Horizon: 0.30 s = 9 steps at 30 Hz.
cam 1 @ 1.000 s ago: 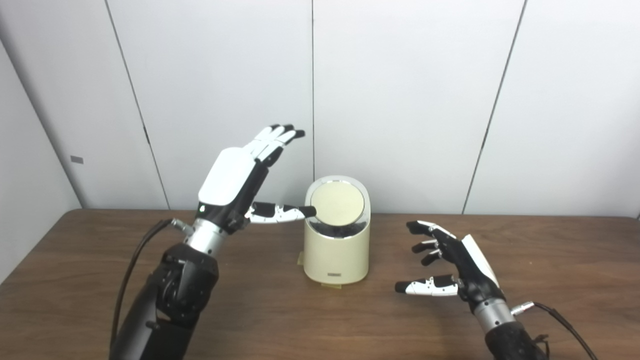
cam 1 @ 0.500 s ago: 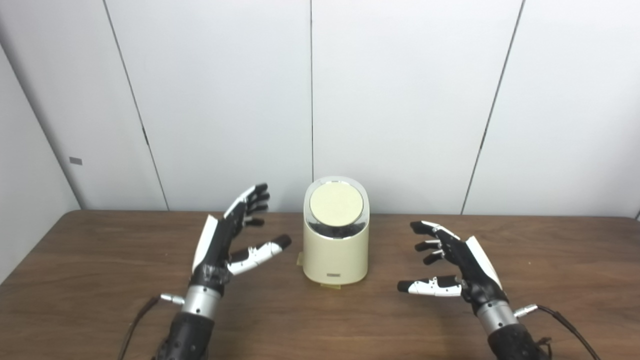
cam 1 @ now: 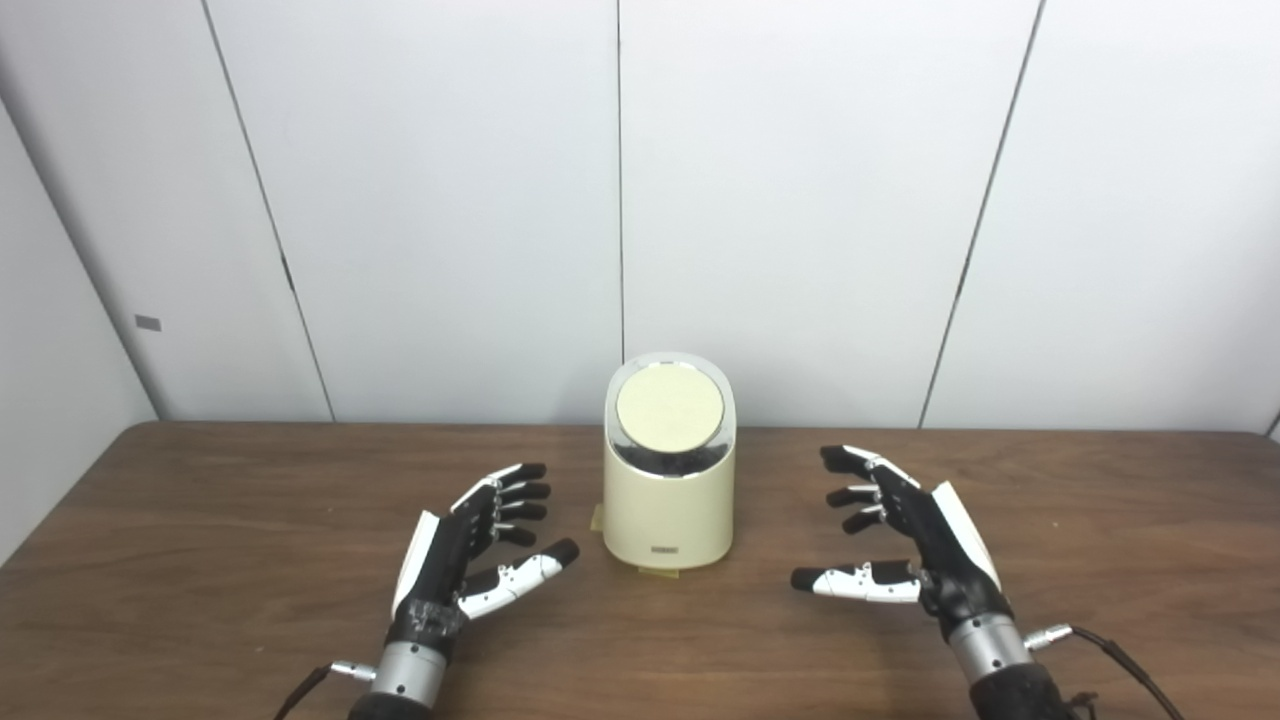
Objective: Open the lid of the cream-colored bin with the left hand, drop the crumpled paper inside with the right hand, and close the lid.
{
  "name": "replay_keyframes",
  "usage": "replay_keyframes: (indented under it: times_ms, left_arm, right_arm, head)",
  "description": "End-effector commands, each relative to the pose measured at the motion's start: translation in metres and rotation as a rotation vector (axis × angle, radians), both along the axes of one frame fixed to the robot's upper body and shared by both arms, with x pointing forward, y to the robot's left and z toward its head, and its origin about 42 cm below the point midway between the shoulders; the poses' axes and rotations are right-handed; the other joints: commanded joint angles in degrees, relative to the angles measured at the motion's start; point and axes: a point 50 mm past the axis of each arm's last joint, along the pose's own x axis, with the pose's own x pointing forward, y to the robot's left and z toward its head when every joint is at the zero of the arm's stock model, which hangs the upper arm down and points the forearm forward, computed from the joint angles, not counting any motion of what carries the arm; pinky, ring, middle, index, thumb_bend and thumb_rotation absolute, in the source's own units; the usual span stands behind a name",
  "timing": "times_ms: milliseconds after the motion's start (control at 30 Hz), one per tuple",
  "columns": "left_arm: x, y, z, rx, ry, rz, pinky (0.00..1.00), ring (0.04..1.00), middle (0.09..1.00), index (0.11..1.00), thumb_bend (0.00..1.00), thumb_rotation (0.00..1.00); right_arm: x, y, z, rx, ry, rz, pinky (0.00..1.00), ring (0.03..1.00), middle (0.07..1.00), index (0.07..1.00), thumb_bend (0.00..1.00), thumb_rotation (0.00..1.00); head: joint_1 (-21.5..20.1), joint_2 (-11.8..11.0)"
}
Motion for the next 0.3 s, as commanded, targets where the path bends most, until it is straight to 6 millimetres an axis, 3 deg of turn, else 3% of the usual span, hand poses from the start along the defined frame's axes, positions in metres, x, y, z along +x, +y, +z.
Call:
replay_keyframes:
  times_ms: [0, 167, 267]
  left_arm:
    - [0.004, -0.001, 0.007, 0.005, -0.045, -0.014, 0.67, 0.746, 0.775, 0.824, 0.85, 0.35]
    - [0.004, 0.007, 0.005, 0.019, -0.051, -0.013, 0.69, 0.757, 0.784, 0.826, 0.85, 0.35]
    - [0.003, 0.010, 0.006, 0.013, -0.052, -0.024, 0.70, 0.761, 0.787, 0.828, 0.83, 0.34]
  right_arm:
    - [0.003, 0.004, 0.017, 0.048, -0.099, 0.019, 0.58, 0.694, 0.823, 0.810, 0.82, 0.19]
    - [-0.003, 0.011, 0.008, 0.086, -0.089, 0.019, 0.58, 0.682, 0.804, 0.812, 0.81, 0.12]
    - [-0.005, 0.014, 0.006, 0.105, -0.094, 0.023, 0.58, 0.687, 0.804, 0.820, 0.80, 0.13]
  head:
    - [-0.1, 0.0]
    - [-0.1, 0.0]
    - [0.0, 0.0]
